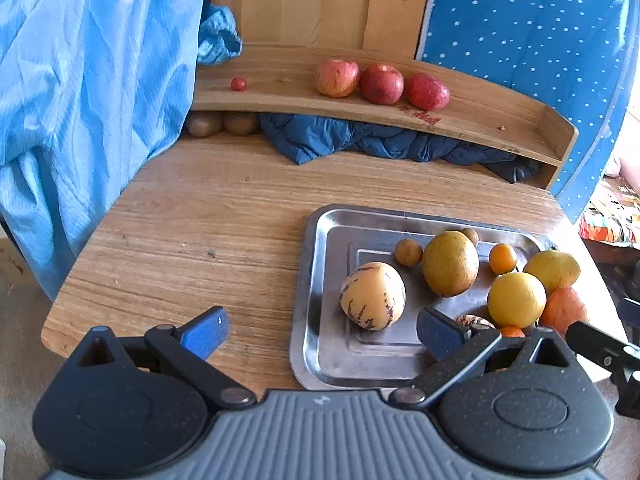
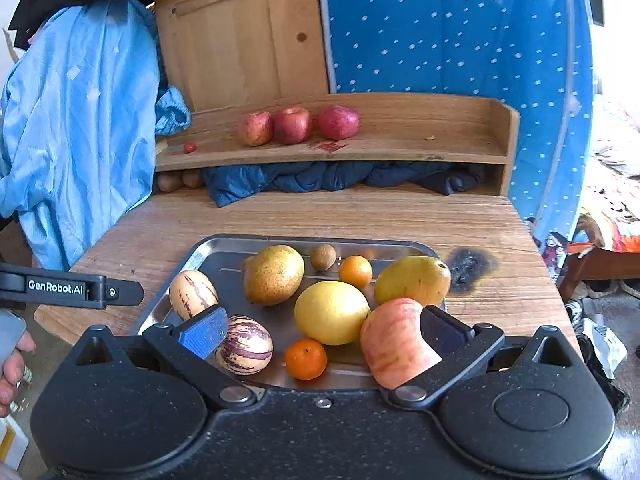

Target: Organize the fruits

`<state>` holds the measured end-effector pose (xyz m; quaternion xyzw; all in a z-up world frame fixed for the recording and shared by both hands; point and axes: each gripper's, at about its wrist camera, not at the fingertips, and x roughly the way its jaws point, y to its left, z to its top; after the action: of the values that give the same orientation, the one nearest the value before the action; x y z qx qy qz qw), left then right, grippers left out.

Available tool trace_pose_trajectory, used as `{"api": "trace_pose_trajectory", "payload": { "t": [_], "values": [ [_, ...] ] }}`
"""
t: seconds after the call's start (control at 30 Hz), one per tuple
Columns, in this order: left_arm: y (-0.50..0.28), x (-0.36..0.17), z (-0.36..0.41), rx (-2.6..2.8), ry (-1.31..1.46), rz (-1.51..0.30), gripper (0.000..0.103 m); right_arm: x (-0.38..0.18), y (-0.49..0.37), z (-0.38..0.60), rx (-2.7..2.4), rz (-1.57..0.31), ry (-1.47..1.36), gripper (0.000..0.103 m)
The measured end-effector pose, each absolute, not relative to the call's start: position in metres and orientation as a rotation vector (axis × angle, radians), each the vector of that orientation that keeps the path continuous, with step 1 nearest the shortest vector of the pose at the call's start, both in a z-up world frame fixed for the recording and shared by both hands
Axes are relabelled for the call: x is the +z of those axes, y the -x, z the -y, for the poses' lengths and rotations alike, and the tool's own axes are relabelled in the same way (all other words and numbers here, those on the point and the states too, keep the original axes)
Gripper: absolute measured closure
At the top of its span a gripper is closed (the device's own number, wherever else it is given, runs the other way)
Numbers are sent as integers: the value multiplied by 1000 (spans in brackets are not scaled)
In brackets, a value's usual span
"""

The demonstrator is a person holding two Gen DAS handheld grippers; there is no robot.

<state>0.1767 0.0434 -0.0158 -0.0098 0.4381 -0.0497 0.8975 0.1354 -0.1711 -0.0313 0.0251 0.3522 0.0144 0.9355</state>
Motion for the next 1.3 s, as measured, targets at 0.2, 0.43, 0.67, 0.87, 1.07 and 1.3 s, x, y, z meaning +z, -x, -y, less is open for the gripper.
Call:
{"api": "trace_pose_trajectory", "payload": {
  "t": [0.2,0.43,0.67,0.87,1.07,1.3],
  "values": [
    [-156,-8,-46,-133,-46,-837,1,-22,-108,157,-74,-700,-54,1],
    [-115,-2,-56,-227,-71,-775,1,-16,-59,132,-140,-648,-71,1],
    [-94,-16,-78,-265,47,-869,1,-9,-35,117,-173,-654,-53,1],
    [-86,-10,-84,-219,55,-850,1,-6,-41,117,-166,-676,-58,1],
    [-76,-3,-89,-220,37,-836,1,-4,-42,115,-149,-659,-79,1],
    [-71,-2,-94,-237,36,-826,1,-7,-45,111,-123,-661,-97,1]
  ]
}}
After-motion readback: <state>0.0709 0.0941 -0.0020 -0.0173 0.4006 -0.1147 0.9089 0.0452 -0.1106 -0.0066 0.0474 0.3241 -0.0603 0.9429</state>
